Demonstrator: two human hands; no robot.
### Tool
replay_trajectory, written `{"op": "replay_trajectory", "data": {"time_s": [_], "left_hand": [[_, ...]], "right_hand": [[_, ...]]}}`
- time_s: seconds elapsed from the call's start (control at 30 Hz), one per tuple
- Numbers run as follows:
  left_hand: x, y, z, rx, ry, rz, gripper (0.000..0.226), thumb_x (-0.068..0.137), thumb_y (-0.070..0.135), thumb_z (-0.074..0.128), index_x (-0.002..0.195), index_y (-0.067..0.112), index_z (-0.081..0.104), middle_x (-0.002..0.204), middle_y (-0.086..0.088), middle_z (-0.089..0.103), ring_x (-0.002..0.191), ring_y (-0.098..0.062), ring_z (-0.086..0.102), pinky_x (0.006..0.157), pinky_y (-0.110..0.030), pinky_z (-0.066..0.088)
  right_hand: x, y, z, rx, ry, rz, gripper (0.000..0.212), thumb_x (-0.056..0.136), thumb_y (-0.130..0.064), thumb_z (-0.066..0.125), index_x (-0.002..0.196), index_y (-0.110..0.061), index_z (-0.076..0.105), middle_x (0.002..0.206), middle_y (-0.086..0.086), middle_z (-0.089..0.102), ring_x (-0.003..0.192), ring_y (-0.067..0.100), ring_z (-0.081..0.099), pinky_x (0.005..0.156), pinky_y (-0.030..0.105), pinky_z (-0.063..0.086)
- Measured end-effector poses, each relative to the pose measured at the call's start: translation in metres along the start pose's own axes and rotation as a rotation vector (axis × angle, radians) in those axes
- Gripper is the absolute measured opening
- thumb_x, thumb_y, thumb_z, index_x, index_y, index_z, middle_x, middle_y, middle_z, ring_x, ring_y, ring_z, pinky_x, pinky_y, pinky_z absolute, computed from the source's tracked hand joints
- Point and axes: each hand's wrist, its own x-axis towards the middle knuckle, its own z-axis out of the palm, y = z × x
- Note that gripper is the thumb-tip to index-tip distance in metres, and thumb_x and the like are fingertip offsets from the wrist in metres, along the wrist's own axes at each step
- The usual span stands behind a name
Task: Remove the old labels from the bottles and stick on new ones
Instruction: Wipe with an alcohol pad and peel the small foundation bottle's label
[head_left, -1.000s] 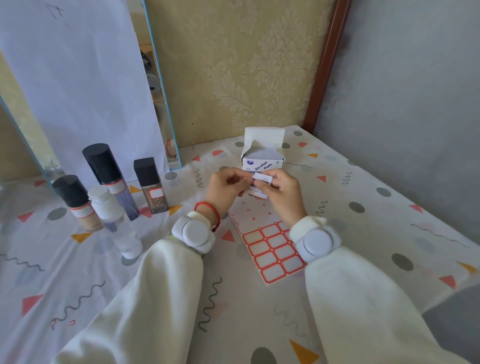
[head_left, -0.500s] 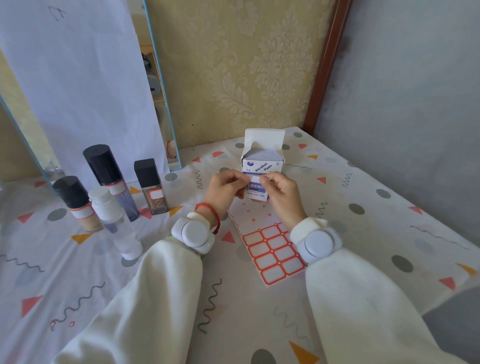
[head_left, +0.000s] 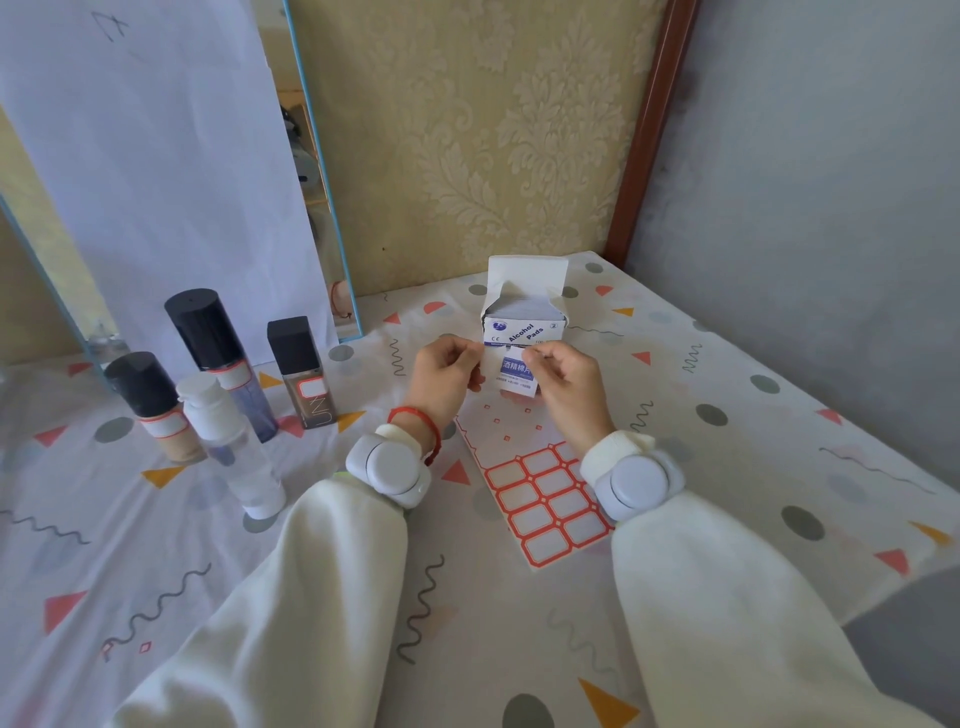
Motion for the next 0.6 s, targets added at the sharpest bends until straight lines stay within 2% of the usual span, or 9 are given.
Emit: {"op": "replay_trajectory", "data": {"time_s": [0.07,0.13,0.23,0.33,0.4,0.47,0.53,0.6], "left_hand": [[0.003,-0.001,-0.002,0.014,0.071,-0.002,0.017,0.097,0.006,0.049,0.082,0.005,0.056,0.069,-0.006,0.057,0.058,-0.016,0.052,0.057,-0.022,0.048],[0.007,-0.002,-0.003,0.001,0.138,-0.016,0.012,0.097,0.005,0.048,0.087,0.003,0.055,0.073,-0.003,0.058,0.06,-0.016,0.055,0.054,-0.018,0.048],[0.009,-0.004,-0.006,-0.005,0.207,-0.037,0.021,0.097,0.005,0.048,0.076,0.011,0.05,0.073,-0.003,0.058,0.058,-0.013,0.059,0.049,-0.014,0.048],[0.011,-0.005,-0.009,0.023,0.272,-0.044,0.022,0.098,0.007,0.047,0.076,0.012,0.049,0.072,-0.003,0.057,0.05,-0.005,0.059,0.052,-0.016,0.049],[0.013,-0.007,-0.011,0.04,0.297,-0.077,0.015,0.098,0.01,0.047,0.084,0.009,0.05,0.08,-0.01,0.059,0.065,-0.017,0.063,0.067,-0.028,0.055],[0.015,-0.009,-0.012,0.042,0.319,-0.118,0.014,0.097,0.012,0.047,0.083,0.01,0.05,0.089,-0.013,0.059,0.085,-0.032,0.065,0.083,-0.042,0.055],[0.016,-0.008,-0.014,0.014,0.34,-0.139,0.022,0.097,0.011,0.048,0.075,0.015,0.047,0.09,-0.013,0.058,0.095,-0.038,0.064,0.088,-0.046,0.053],[0.017,-0.007,-0.016,0.002,0.354,-0.153,0.026,0.096,0.01,0.048,0.072,0.017,0.045,0.089,-0.014,0.059,0.095,-0.039,0.064,0.088,-0.047,0.053]], "right_hand": [[0.0,0.0,-0.002,-0.002,0.028,-0.004,0.013,0.096,-0.017,0.056,0.098,-0.006,0.063,0.086,0.01,0.07,0.055,0.012,0.066,0.048,0.021,0.052],[0.0,0.001,-0.004,0.005,0.047,0.008,0.009,0.096,-0.014,0.056,0.096,-0.008,0.063,0.076,0.004,0.07,0.043,0.01,0.06,0.043,0.019,0.047],[0.003,0.002,-0.002,0.014,0.003,0.043,0.012,0.093,-0.006,0.058,0.105,-0.006,0.062,0.081,0.008,0.071,0.051,0.014,0.065,0.05,0.025,0.053],[0.005,0.001,0.004,0.016,-0.029,0.125,0.022,0.087,-0.002,0.065,0.106,-0.011,0.059,0.086,0.008,0.071,0.056,0.012,0.068,0.051,0.021,0.052],[0.008,-0.002,0.01,0.012,-0.027,0.168,0.021,0.083,-0.002,0.07,0.097,-0.011,0.057,0.084,0.009,0.071,0.056,0.012,0.069,0.049,0.019,0.051],[0.015,-0.006,0.017,-0.047,-0.032,0.18,0.018,0.079,-0.004,0.074,0.085,-0.008,0.058,0.08,0.014,0.072,0.059,0.017,0.071,0.055,0.024,0.053],[0.023,-0.01,0.025,-0.125,-0.04,0.161,0.02,0.077,-0.007,0.075,0.07,-0.008,0.058,0.079,0.021,0.072,0.066,0.026,0.07,0.062,0.031,0.051],[0.031,-0.012,0.031,-0.201,-0.024,0.135,0.017,0.077,-0.009,0.077,0.068,-0.007,0.062,0.083,0.02,0.073,0.074,0.028,0.069,0.069,0.034,0.051]]}}
